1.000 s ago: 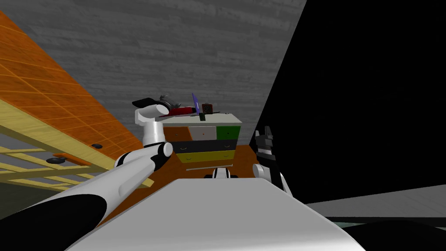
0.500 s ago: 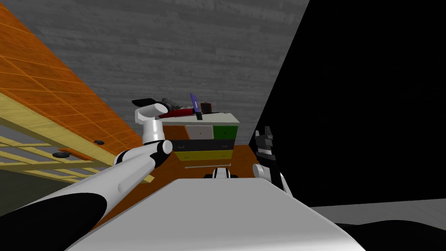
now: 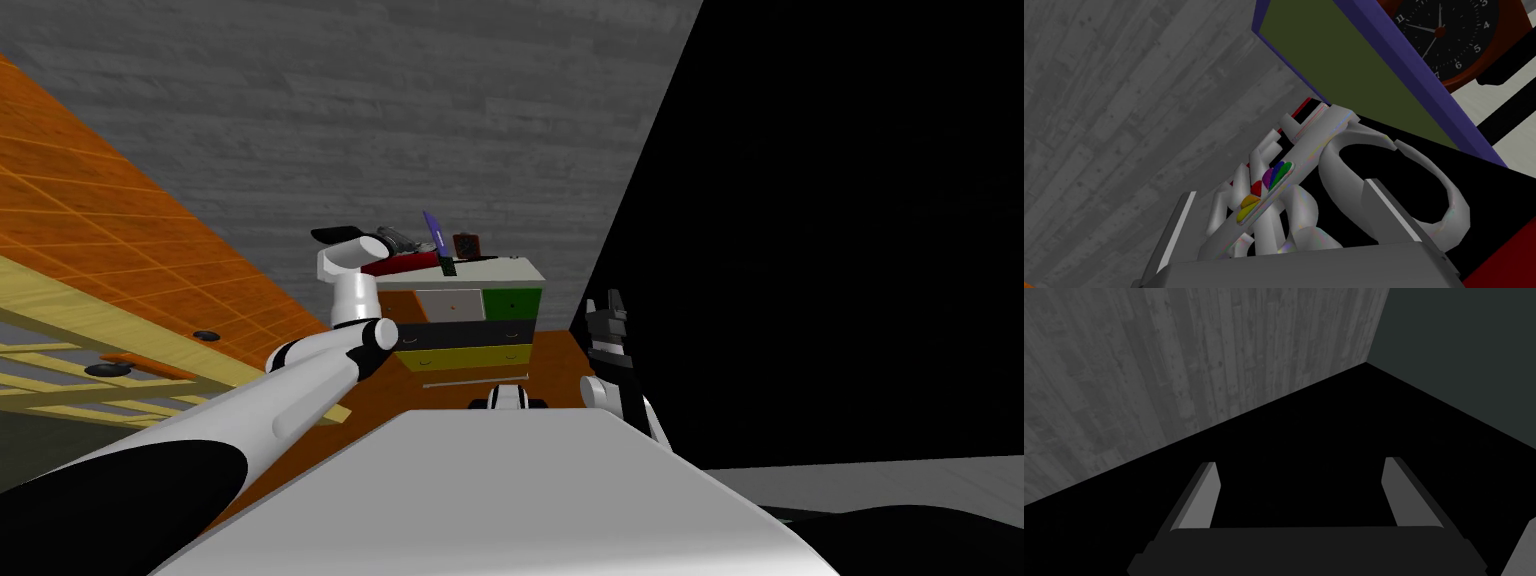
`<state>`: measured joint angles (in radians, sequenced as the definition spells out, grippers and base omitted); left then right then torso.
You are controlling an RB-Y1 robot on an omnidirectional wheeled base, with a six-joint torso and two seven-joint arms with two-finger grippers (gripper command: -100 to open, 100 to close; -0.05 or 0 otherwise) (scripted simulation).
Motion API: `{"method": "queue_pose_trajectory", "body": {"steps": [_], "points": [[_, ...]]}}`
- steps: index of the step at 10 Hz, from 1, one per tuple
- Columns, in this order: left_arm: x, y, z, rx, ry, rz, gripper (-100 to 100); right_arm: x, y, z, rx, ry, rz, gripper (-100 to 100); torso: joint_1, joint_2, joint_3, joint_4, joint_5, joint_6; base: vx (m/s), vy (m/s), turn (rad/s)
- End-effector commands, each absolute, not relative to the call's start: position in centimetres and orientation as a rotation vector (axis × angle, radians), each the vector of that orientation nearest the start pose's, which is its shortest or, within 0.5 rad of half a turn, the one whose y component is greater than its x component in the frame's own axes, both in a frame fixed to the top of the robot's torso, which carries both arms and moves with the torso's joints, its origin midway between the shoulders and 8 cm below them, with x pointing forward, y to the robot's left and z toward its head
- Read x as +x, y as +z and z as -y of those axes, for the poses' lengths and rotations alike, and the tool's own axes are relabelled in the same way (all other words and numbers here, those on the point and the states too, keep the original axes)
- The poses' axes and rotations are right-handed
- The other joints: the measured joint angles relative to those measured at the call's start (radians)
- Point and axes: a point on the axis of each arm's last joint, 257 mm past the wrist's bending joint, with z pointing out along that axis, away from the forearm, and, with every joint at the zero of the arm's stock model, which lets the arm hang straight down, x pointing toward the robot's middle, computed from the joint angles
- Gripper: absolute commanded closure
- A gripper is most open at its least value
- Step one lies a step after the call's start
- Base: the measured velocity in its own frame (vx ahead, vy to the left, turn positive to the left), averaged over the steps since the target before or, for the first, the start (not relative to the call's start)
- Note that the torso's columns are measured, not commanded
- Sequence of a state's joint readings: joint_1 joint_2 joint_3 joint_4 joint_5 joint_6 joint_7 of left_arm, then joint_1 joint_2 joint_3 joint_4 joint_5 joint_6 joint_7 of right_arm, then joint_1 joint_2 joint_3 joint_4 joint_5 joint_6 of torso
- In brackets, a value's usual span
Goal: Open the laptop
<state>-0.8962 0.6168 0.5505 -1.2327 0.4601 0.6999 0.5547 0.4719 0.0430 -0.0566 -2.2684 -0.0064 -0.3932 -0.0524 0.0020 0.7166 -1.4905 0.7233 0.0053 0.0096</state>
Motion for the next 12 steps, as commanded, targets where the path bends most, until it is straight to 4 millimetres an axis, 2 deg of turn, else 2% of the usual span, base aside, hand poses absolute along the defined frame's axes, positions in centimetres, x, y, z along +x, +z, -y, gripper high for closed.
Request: {"method": "queue_pose_trajectory", "body": {"steps": [1,6,7,8,9,10,12], "points": [[66.5,12.1,-50.8,-1.794,-1.697,-0.433,-100,36.1,0.8,30.5,0.785,1.286,-0.611,0,-0.002,0.002,0.002,-0.002,0.001,0.0,0.002,-0.054,0.025],[67.1,10.9,-50.5,-1.848,-1.694,-0.438,-100,36.1,0.8,30.5,0.785,1.286,-0.611,0,-0.001,0.003,0.002,-0.002,0.002,-0.002,-0.003,-0.033,0.005],[66.5,13.3,-51.2,-1.797,-1.714,-0.418,-100,36.1,0.8,30.5,0.785,1.286,-0.611,0,0.001,0.004,0.003,-0.001,0.002,-0.004,-0.011,-0.025,0.017],[66.0,14.8,-51.6,-1.786,-1.707,-0.42,-100,36.1,0.8,30.5,0.785,1.286,-0.611,0,0.004,0.007,0.005,0.004,0.001,-0.006,0.082,-0.02,-0.019],[66.2,14.3,-51.5,-1.786,-1.713,-0.417,-100,36.1,0.8,30.5,0.785,1.285,-0.611,0,0.003,0.008,0.006,0.008,-0.002,-0.008,0.06,-0.008,0.009],[66.1,14.7,-51.5,-1.779,-1.717,-0.415,100,36.1,0.8,30.5,0.785,1.286,-0.611,0,0.002,0.014,0.009,0.009,-0.002,-0.008,0.0,0.0,0.0],[66.3,14.4,-50.6,-1.756,-1.801,-0.366,100,36.1,0.8,30.5,0.785,1.286,-0.611,0,0.003,0.018,0.013,0.01,-0.002,-0.008,-0.018,0.042,-0.026]]}}
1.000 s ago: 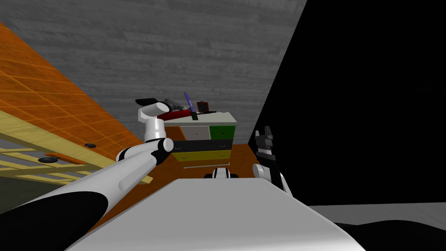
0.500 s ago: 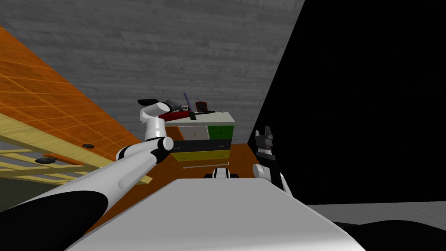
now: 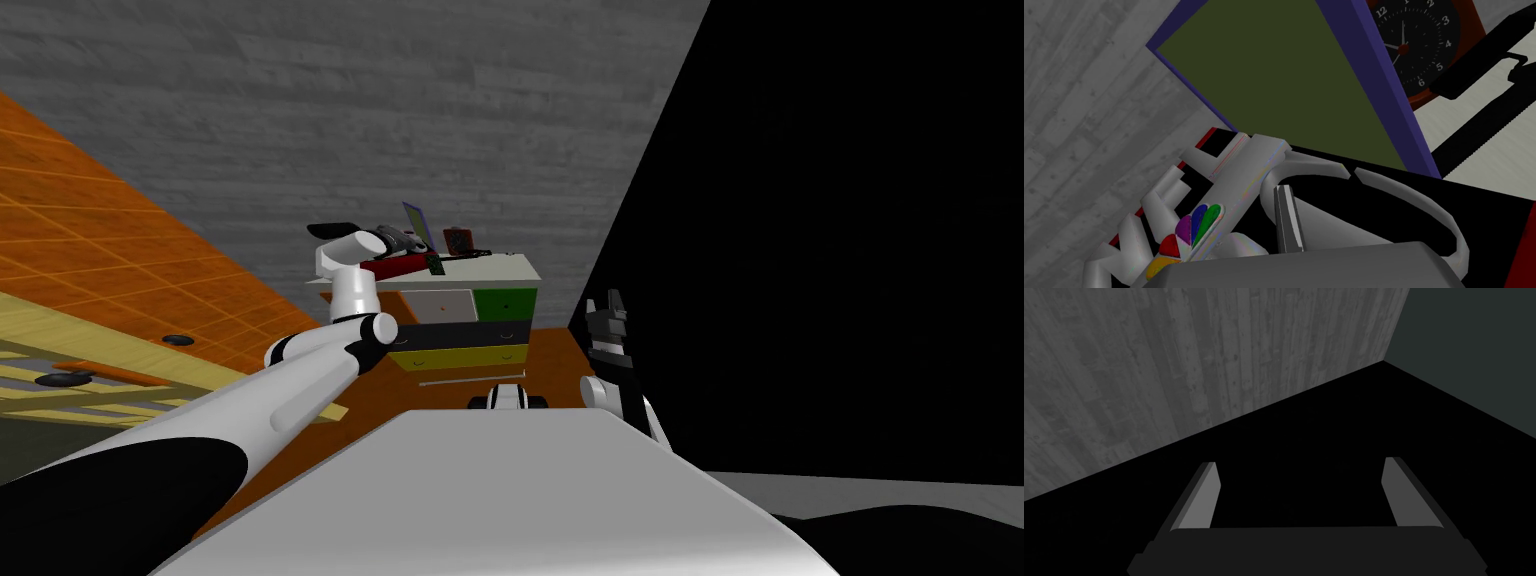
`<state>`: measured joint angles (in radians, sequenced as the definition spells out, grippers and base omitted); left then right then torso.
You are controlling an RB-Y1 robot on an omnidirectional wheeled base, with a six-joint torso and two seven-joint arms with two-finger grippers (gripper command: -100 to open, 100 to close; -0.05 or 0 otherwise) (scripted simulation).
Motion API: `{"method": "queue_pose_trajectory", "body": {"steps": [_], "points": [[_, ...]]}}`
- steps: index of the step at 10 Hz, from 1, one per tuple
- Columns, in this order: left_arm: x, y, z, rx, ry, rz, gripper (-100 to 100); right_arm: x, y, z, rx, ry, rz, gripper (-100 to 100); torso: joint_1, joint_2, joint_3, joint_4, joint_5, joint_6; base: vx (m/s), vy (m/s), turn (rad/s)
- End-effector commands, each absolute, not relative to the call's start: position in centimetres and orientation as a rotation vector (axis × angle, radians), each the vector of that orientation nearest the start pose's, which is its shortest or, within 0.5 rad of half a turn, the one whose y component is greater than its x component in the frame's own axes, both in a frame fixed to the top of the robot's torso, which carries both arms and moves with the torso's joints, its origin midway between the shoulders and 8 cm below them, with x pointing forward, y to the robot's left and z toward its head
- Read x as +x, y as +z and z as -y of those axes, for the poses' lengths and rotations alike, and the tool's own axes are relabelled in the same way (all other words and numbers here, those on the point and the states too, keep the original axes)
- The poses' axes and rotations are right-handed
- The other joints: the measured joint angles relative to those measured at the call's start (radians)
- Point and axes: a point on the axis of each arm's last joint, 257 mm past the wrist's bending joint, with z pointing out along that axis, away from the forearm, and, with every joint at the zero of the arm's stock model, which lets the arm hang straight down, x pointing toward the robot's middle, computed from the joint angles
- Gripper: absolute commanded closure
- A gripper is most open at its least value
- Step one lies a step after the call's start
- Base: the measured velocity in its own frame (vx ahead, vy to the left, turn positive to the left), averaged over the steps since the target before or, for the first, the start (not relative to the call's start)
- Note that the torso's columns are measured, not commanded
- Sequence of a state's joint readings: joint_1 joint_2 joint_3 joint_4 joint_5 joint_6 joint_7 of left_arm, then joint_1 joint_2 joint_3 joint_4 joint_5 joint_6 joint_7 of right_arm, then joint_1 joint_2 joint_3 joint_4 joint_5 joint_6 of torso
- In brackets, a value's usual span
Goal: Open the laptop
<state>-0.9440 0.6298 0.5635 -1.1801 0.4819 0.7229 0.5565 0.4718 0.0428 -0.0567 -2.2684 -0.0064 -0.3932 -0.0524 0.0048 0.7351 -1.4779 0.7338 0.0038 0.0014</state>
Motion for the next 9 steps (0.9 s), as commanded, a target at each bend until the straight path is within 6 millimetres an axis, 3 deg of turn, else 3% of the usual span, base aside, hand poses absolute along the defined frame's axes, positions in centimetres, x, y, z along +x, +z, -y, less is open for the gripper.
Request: {"method": "queue_pose_trajectory", "body": {"steps": [1,9], "points": [[66.3,14.0,-50.3,-1.747,-1.84,-0.339,100,36.1,0.8,30.5,0.785,1.286,-0.611,0,0.0,0.0,0.0,-0.001,0.001,0.0,-0.04,0.083,-0.047],[65.6,11.6,-49.4,-1.691,-2.05,-0.128,100,36.1,0.8,30.5,0.785,1.286,-0.611,0,0.008,0.0,0.002,-0.008,0.01,-0.007,-0.032,0.063,-0.035]]}}
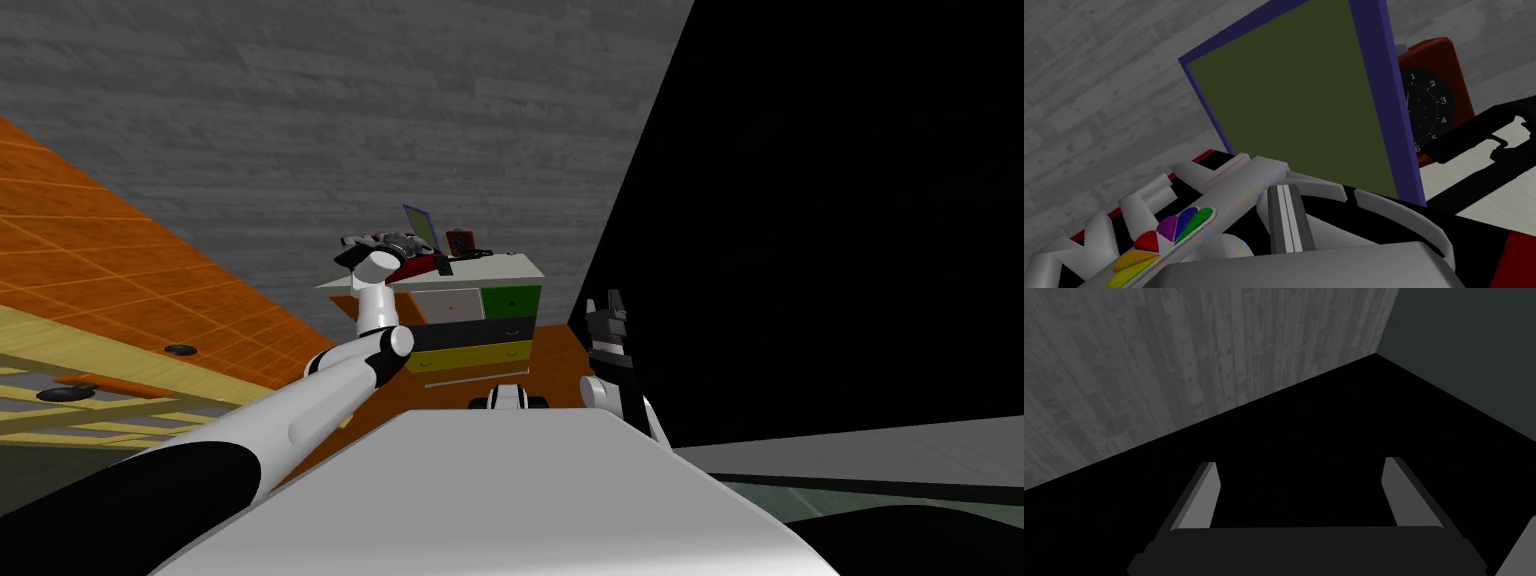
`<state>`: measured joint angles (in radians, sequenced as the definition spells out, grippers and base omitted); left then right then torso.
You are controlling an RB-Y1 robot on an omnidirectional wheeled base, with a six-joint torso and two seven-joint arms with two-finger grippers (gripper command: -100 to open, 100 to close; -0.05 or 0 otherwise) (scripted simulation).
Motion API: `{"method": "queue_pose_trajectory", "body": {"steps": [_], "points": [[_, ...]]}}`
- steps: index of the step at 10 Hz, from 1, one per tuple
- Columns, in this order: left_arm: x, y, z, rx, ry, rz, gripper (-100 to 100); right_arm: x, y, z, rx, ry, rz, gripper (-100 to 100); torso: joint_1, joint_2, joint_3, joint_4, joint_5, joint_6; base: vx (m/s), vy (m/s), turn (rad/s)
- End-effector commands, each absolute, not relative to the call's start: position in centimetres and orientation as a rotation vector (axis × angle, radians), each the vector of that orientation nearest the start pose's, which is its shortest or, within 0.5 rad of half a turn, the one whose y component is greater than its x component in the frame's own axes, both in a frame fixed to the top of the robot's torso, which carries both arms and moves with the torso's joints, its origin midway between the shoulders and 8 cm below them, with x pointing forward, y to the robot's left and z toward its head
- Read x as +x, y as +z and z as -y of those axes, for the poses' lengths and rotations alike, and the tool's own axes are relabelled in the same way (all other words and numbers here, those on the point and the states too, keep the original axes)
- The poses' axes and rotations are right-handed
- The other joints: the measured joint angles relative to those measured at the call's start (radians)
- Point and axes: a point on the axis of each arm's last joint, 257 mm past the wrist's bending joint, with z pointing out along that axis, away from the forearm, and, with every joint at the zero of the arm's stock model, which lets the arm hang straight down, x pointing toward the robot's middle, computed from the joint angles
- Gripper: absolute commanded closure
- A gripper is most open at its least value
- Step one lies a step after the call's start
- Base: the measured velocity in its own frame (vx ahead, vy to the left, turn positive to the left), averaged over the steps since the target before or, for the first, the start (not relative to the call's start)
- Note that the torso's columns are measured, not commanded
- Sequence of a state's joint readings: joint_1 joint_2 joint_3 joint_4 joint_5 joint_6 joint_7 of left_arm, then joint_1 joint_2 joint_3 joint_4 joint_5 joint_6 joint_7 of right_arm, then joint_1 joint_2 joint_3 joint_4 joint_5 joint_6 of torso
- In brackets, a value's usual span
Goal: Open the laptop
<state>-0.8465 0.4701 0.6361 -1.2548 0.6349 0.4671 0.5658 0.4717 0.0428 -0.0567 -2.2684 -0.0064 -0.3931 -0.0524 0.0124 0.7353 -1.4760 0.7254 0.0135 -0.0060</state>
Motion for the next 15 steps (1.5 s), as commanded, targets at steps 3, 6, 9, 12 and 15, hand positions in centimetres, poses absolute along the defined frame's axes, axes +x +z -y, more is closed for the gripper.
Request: {"method": "queue_pose_trajectory", "body": {"steps": [3,6,9,12,15], "points": [[65.3,14.9,-48.5,-1.632,-2.1,-0.137,-100,36.1,0.8,30.5,0.785,1.286,-0.611,0,0.0,-0.002,-0.002,0.004,-0.003,-0.001,-0.014,0.011,-0.038],[65.6,16.3,-47.5,-1.636,-2.092,-0.194,-100,36.1,0.8,30.5,0.785,1.286,-0.611,0,-0.008,-0.003,-0.004,0.01,-0.011,0.006,0.009,0.02,-0.037],[65.9,17.9,-46.3,-1.64,-2.077,-0.265,-100,36.1,0.8,30.5,0.785,1.286,-0.611,0,-0.012,0.0,-0.002,0.011,-0.013,0.007,0.015,0.021,-0.05],[66.1,19.4,-45.2,-1.647,-2.054,-0.338,-100,36.1,0.8,30.5,0.785,1.286,-0.611,0,-0.013,0.003,0.0,0.013,-0.014,0.006,0.014,0.019,-0.049],[66.3,20.6,-44.2,-1.654,-2.025,-0.405,-100,36.1,0.8,30.5,0.785,1.286,-0.611,0,-0.013,-0.001,-0.002,0.009,-0.013,0.009,0.009,0.023,-0.042]]}}
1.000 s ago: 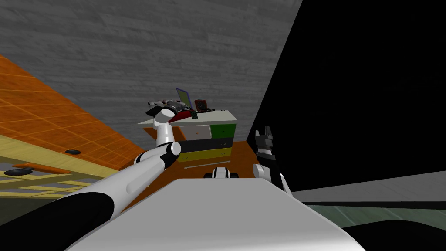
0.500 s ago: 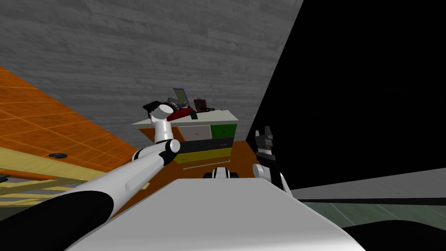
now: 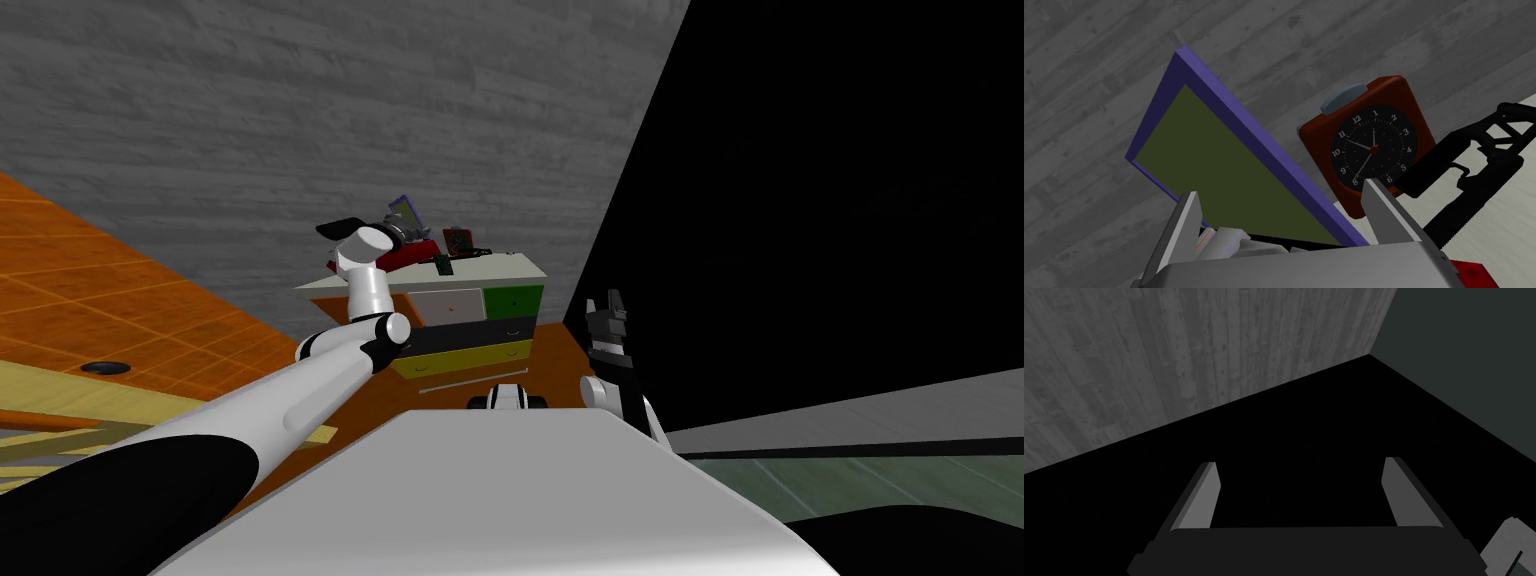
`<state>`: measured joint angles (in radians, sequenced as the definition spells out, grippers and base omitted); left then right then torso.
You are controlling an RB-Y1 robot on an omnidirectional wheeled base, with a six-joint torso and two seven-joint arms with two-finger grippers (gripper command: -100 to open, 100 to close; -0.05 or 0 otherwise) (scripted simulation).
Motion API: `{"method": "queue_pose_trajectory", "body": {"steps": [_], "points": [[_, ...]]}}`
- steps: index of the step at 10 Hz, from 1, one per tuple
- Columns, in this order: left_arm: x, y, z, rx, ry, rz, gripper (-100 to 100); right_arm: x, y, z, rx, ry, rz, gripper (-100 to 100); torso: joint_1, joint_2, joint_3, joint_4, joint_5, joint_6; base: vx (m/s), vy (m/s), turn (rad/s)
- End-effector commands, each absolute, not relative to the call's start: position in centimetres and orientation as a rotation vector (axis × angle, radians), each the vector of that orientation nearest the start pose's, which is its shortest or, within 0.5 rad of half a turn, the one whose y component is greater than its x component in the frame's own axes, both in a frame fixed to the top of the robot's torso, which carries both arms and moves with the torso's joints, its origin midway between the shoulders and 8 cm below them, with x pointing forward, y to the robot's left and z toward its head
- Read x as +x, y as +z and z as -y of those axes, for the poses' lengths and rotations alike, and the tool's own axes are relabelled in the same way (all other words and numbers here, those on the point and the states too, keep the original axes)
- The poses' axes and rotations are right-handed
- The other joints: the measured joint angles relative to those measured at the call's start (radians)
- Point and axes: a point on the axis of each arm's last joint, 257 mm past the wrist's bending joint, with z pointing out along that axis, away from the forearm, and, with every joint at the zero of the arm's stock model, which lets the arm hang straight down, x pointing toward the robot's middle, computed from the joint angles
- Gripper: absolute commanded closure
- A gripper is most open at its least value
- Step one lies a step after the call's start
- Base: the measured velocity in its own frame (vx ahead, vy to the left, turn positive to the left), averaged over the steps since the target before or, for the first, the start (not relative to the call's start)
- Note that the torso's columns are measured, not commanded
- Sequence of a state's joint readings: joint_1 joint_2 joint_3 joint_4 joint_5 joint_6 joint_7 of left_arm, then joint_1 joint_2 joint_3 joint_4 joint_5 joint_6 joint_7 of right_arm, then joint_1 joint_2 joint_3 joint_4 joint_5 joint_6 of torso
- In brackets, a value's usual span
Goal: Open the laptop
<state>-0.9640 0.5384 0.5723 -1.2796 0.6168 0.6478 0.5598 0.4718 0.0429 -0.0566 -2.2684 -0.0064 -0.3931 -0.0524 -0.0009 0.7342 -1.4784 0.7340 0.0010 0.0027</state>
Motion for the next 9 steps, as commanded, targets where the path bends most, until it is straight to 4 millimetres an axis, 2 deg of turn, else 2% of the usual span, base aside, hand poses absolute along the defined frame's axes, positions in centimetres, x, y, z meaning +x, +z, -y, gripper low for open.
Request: {"method": "queue_pose_trajectory", "body": {"steps": [1,9], "points": [[66.3,20.9,-43.9,-1.656,-2.015,-0.425,-100,36.1,0.8,30.5,0.785,1.286,-0.611,0,0.0,0.0,0.0,0.001,-0.001,-0.001,0.003,0.014,-0.069],[66.0,24.1,-41.7,-1.672,-1.905,-0.599,-100,36.1,0.8,30.5,0.785,1.286,-0.611,0,-0.002,0.002,0.001,0.005,-0.003,0.0,0.01,0.021,-0.052]]}}
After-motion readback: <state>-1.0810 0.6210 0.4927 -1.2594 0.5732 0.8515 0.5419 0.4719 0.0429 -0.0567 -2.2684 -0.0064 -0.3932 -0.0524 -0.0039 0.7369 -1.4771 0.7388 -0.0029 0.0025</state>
